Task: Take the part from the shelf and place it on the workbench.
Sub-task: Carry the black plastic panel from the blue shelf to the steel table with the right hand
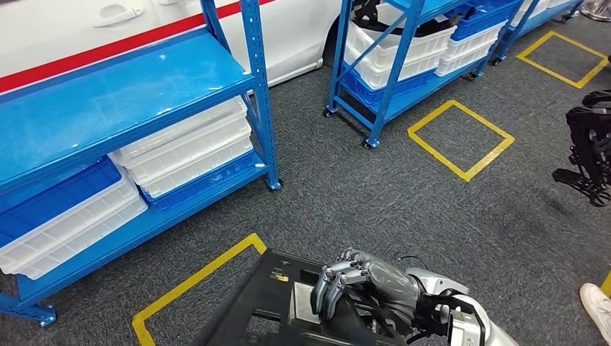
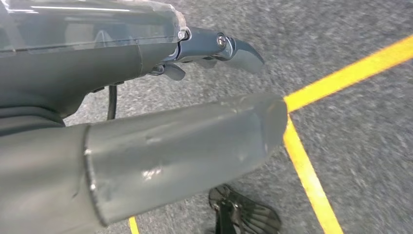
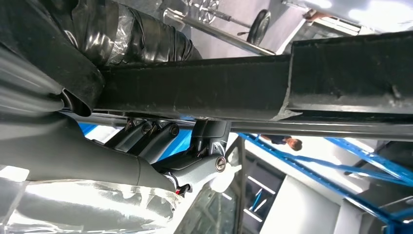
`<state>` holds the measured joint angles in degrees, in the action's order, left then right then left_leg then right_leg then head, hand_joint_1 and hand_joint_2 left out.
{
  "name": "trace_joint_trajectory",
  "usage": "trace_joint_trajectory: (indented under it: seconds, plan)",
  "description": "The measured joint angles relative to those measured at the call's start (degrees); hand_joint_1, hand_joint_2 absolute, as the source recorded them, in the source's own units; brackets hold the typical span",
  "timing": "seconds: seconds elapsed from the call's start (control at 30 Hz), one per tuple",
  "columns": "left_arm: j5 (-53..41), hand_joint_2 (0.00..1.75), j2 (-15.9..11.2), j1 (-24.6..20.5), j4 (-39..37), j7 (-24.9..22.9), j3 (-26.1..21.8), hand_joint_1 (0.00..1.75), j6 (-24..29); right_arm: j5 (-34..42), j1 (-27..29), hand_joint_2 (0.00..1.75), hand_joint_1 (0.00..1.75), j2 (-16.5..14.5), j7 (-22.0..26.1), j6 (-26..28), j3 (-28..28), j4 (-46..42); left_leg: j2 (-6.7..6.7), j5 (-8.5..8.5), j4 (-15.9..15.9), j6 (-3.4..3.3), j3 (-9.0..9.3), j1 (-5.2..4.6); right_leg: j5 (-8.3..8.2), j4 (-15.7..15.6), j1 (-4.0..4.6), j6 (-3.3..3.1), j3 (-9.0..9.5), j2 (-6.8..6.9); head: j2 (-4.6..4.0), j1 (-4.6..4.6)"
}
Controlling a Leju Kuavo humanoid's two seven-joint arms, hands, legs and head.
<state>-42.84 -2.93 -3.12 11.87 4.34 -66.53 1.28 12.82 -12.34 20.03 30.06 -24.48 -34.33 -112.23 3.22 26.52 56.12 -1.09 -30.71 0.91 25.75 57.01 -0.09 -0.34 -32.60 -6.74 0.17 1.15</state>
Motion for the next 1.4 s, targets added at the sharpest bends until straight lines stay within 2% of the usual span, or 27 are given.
trace_joint_trajectory:
  seconds: [0.07, 0.13, 0.2, 0.23, 0.27, 0.33, 0.4, 0.43, 0.5, 0.57, 0.63, 0.67, 0.7, 0.73, 0.77, 0.8, 0.87, 0.93, 1.0, 1.07, 1.13, 1.2, 1.23, 1.27, 1.3, 1.37, 1.4]
  plan:
    - [0.5, 0.0, -0.27, -0.16, 0.01, 0.31, -0.49, 0.0, -1.13, -0.47, 0.46, 1.75, 1.69, 0.07, 0.08, 0.09, 0.71, -0.41, -1.43, -0.22, -0.29, -0.69, 0.05, 0.18, 1.82, 2.84, 0.08, 0.59, -1.45, 2.43, 0.0, -0.03]
    - [0.72, 0.0, -0.55, -0.02, 0.02, 0.44, -0.88, 0.0, -1.74, -0.85, 1.23, 1.75, 1.69, 0.11, 0.34, 0.51, 1.42, -0.69, -2.9, -0.13, -0.31, -1.1, 0.04, 0.08, 5.61, 9.93, -0.13, 1.21, -4.87, 5.38, 0.0, -0.05]
    - [0.68, 0.0, -0.81, 0.14, 0.02, 0.43, -1.08, 0.0, -1.91, -1.24, 2.73, 1.75, 1.69, 0.13, 0.9, 0.94, 2.05, -0.92, -4.35, 0.02, -0.26, -1.17, 0.06, -0.01, 7.77, 16.17, -0.5, 1.67, -7.95, 6.2, 0.0, -0.05]
    - [0.59, 0.0, -0.97, 0.13, 0.02, 0.43, -1.15, 0.0, -1.92, -1.42, 3.51, 1.75, 1.69, 0.14, 1.2, 1.08, 2.32, -1.08, -5.03, 0.13, -0.24, -1.13, 0.13, -0.02, 7.25, 16.5, -0.62, 1.75, -8.1, 6.38, 0.0, -0.05]
    - [0.49, 0.0, -1.14, 0.09, 0.02, 0.42, -1.2, 0.0, -1.93, -1.56, 4.14, 1.75, 1.69, 0.15, 1.49, 1.16, 2.57, -1.25, -5.65, 0.25, -0.24, -1.04, 0.28, -0.02, 5.78, 14.61, -0.68, 1.72, -7.1, 6.62, 0.0, -0.05]
    - [0.29, 0.0, -1.39, 0.0, 0.03, 0.52, -1.27, 0.0, -1.93, -1.73, 5.06, 1.75, 1.69, 0.31, 1.84, 1.29, 3.27, -1.83, -6.83, 0.59, -0.24, -0.75, 0.77, -0.11, 2.08, 6.27, -0.31, 1.08, -2.69, 8.58, 0.0, -0.05]
    - [0.18, 0.0, -1.6, -0.01, 0.04, 0.72, -1.35, 0.0, -2.01, -1.83, 5.79, 1.75, 1.69, 0.55, 2.05, 1.33, 4.04, -2.49, -7.86, 0.95, -0.21, -0.24, 1.13, -0.27, 0.45, 0.48, 0.38, 0.15, 0.27, 10.37, 0.0, -0.04]
    - [0.11, 0.0, -1.68, -0.02, 0.04, 0.85, -1.39, 0.0, -2.1, -1.84, 6.26, 1.75, 1.69, 0.64, 2.18, 1.34, 4.37, -2.79, -8.37, 1.09, -0.25, 0.05, 1.26, -0.31, 0.53, -0.24, 0.67, -0.2, 0.52, 10.51, 0.0, -0.04]
    - [-0.11, 0.0, -1.87, -0.14, 0.04, 1.13, -1.44, 0.0, -2.29, -1.83, 7.31, 1.75, 1.69, 0.84, 2.41, 1.31, 4.94, -3.45, -9.06, 1.39, -0.32, 0.69, 1.54, -0.23, 0.22, -0.62, 0.58, -0.76, 0.54, 9.22, 0.0, -0.04]
    - [-0.3, 0.0, -2.08, -0.24, 0.04, 1.44, -1.45, 0.0, -2.45, -1.8, 8.02, 1.75, 1.69, 1.02, 2.56, 1.1, 5.24, -3.95, -7.2, 3.02, 1.55, 1.19, 1.02, -0.1, -0.28, -1.45, 0.2, -1.34, 0.89, 8.08, 0.0, -0.03]
    - [-0.37, 0.0, -2.33, -0.1, 0.04, 1.7, -1.56, 0.0, -2.6, -1.72, 8.45, 1.75, 1.69, 1.08, 2.68, 0.83, 5.38, -4.09, -4.45, 6.64, 7.92, 1.36, -1.76, 0.02, -0.47, -1.65, 0.1, -1.74, 0.97, 6.96, 0.0, -0.02]
    - [-0.37, 0.0, -2.42, 0.03, 0.04, 1.79, -1.66, 0.0, -2.64, -1.64, 8.72, 1.75, 1.69, 1.08, 2.76, 0.74, 5.43, -4.1, -3.87, 8.36, 11.97, 1.41, -3.73, 0.06, -0.43, -1.46, 0.15, -1.87, 0.85, 6.31, 0.0, -0.02]
    - [-0.38, 0.0, -2.45, 0.15, 0.04, 1.84, -1.75, 0.0, -2.7, -1.55, 9.03, 1.75, 1.69, 1.08, 2.84, 0.69, 5.46, -4.1, -3.65, 9.2, 15.01, 1.51, -5.32, 0.1, -0.34, -1.23, 0.17, -1.92, 0.75, 5.62, 0.0, -0.02]
    - [-0.4, 0.0, -2.48, 0.22, 0.04, 1.89, -1.82, 0.0, -2.77, -1.44, 9.32, 1.75, 1.69, 1.08, 2.92, 0.61, 5.47, -4.1, -3.57, 8.91, 16.2, 1.6, -6.12, 0.16, -0.22, -0.99, 0.15, -1.9, 0.7, 4.89, 0.01, -0.02]
    - [-0.44, 0.0, -2.47, 0.25, 0.04, 1.93, -1.86, 0.0, -2.81, -1.32, 9.52, 1.75, 1.69, 1.08, 2.97, 0.55, 5.48, -4.1, -3.5, 7.54, 15.21, 1.69, -5.9, 0.25, -0.07, -0.76, 0.09, -1.81, 0.72, 4.17, 0.01, -0.02]
    - [-0.47, 0.0, -2.47, 0.25, 0.04, 1.98, -1.87, 0.0, -2.85, -1.21, 9.63, 1.75, 1.69, 1.08, 2.99, 0.47, 5.51, -4.1, -3.18, 5.34, 12.09, 1.77, -4.63, 0.36, 0.1, -0.53, -0.01, -1.61, 0.83, 3.44, 0.01, -0.02]
    - [-0.5, 0.0, -2.49, 0.29, 0.04, 2.07, -1.93, 0.0, -2.8, -1.01, 9.72, 1.75, 1.69, 1.08, 2.99, 0.27, 5.71, -4.1, -1.04, 1.87, 4.59, 1.85, -1.42, 0.67, 0.49, -0.11, -0.16, -1.02, 0.98, 2.03, 0.01, -0.02]
    - [-0.48, 0.0, -2.52, 0.4, 0.04, 2.06, -2.04, 0.0, -2.62, -0.74, 9.85, 1.75, 1.69, 1.1, 2.95, -0.02, 6.02, -4.12, 0.38, 1.03, 0.93, 1.49, 0.2, 0.69, 0.53, 0.06, -0.23, -0.3, 0.72, 0.73, 0.01, -0.03]
    - [-0.42, 0.0, -2.58, 0.42, 0.04, 2.0, -2.1, 0.0, -2.46, -0.43, 10.23, 1.75, 1.69, 1.24, 2.91, -0.27, 6.35, -4.24, -0.57, 0.94, 0.6, 0.69, 0.4, 0.5, 0.32, 0.04, -0.4, 0.36, 0.32, -0.11, 0.0, -0.03]
    - [-0.38, 0.0, -2.73, 0.38, 0.07, 1.85, -2.17, 0.0, -2.19, -0.22, 10.57, 1.75, 1.69, 1.49, 2.87, -0.43, 6.7, -4.45, -1.8, 0.72, 0.45, -0.13, 0.45, 0.49, 1.4, 1.78, -0.43, 0.88, -0.57, 1.8, 0.0, -0.04]
    - [-0.37, 0.0, -2.84, 0.67, 0.08, 1.49, -2.4, 0.0, -1.63, -0.05, 10.74, 1.75, 1.69, 1.72, 2.83, -0.75, 7.16, -4.56, -3.14, 0.7, 0.37, -0.65, 0.46, 0.37, 4.83, 7.89, -0.37, 1.32, -3.45, 5.02, 0.0, -0.04]
    - [-0.37, 0.0, -2.84, 1.08, 0.08, 1.09, -2.82, 0.0, -0.95, 0.08, 11.21, 1.75, 1.69, 1.9, 2.81, -1.22, 7.61, -4.58, -4.56, 0.85, 0.4, -0.88, 0.46, 0.14, 7.99, 15.44, -0.47, 1.57, -7.2, 6.23, 0.0, -0.04]
    - [-0.36, 0.0, -2.84, 1.19, 0.08, 0.95, -3.06, 0.0, -0.7, 0.14, 11.56, 1.75, 1.69, 1.97, 2.81, -1.39, 7.76, -4.58, -5.23, 0.95, 0.4, -0.91, 0.51, 0.06, 8.17, 17.15, -0.51, 1.54, -8.11, 6.36, 0.0, -0.04]
    - [-0.36, 0.0, -2.84, 1.21, 0.08, 0.86, -3.28, 0.0, -0.53, 0.16, 11.91, 1.75, 1.69, 2.03, 2.81, -1.47, 7.92, -4.59, -5.86, 1.06, 0.39, -0.9, 0.64, -0.02, 7.19, 16.54, -0.49, 1.36, -7.85, 6.48, 0.0, -0.04]
    - [-0.35, 0.0, -2.84, 1.19, 0.08, 0.82, -3.44, 0.0, -0.46, 0.16, 12.16, 1.75, 1.69, 2.08, 2.81, -1.52, 8.11, -4.66, -6.44, 1.18, 0.34, -0.86, 0.85, -0.09, 5.36, 13.68, -0.36, 1.04, -6.42, 6.73, 0.0, -0.04]
    - [-0.35, 0.0, -2.79, 1.17, 0.08, 0.86, -3.62, 0.0, -0.47, 0.05, 12.31, 1.75, 1.69, 2.11, 2.79, -1.72, 8.57, -4.95, -7.5, 1.41, 0.09, -0.69, 1.45, -0.23, 1.72, 5.01, 0.46, -0.12, -1.93, 8.93, 0.0, -0.04]
    - [-0.35, 0.0, -2.76, 1.18, 0.08, 0.9, -3.69, 0.0, -0.49, -0.03, 12.29, 1.75, 1.69, 2.11, 2.77, -1.85, 8.75, -5.1, -8.0, 1.52, -0.03, -0.53, 1.69, -0.29, 0.79, 1.88, 0.93, -0.64, -0.36, 10.0, 0.0, -0.04]
